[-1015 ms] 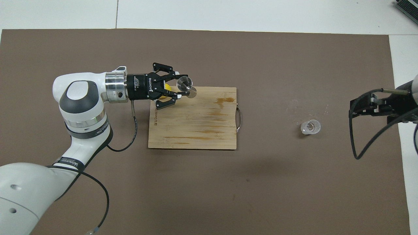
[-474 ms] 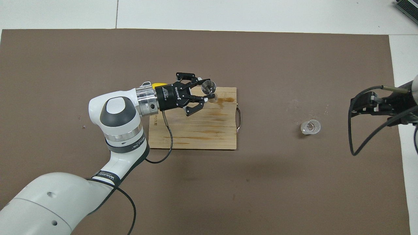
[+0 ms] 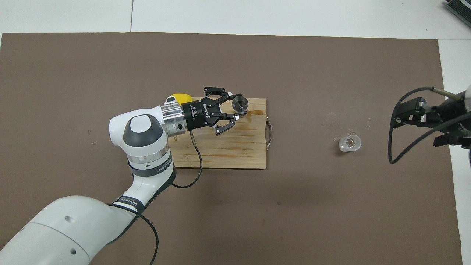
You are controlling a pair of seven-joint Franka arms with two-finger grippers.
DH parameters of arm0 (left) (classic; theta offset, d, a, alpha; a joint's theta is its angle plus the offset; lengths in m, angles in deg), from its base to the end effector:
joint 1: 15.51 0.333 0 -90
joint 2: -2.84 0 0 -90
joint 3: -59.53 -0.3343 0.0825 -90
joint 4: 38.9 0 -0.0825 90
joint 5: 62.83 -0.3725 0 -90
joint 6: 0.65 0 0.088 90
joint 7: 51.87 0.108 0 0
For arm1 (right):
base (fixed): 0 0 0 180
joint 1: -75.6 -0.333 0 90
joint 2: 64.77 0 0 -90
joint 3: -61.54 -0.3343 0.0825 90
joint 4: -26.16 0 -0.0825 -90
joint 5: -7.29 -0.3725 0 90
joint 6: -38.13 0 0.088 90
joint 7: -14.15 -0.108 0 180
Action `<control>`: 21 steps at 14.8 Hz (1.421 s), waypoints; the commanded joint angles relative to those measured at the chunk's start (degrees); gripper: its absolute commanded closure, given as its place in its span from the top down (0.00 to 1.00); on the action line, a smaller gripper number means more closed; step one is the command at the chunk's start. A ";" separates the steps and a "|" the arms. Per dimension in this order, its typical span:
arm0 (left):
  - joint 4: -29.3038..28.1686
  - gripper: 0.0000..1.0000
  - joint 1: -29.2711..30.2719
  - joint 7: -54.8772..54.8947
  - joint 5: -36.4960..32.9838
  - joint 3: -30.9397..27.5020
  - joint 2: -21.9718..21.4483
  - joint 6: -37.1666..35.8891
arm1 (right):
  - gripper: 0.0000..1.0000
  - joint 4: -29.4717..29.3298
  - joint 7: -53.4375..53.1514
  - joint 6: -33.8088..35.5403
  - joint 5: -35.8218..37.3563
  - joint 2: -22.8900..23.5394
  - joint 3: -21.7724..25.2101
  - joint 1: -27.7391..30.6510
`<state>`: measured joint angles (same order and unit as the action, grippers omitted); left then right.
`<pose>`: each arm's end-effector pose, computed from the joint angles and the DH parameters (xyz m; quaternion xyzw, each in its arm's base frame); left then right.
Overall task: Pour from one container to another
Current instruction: 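Carry the metal cup onto the wooden board with the left gripper, then open the left gripper on the cup while the right gripper reaches forward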
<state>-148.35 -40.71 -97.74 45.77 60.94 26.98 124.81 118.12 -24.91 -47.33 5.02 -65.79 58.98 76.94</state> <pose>0.5608 -0.3187 0.3236 0.4837 0.6067 -0.4070 0.4821 0.5274 0.0160 0.6293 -0.9449 0.3232 0.0516 0.0018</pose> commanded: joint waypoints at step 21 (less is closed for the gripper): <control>-2.70 0.95 -5.74 4.56 4.52 -0.80 -1.20 3.91 | 1.00 18.60 -24.32 -21.13 -25.94 10.95 -0.25 16.07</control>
<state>-150.23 -44.84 -94.11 48.56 60.95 26.91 127.33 134.01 -50.46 -65.33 -18.07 -54.66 59.37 92.39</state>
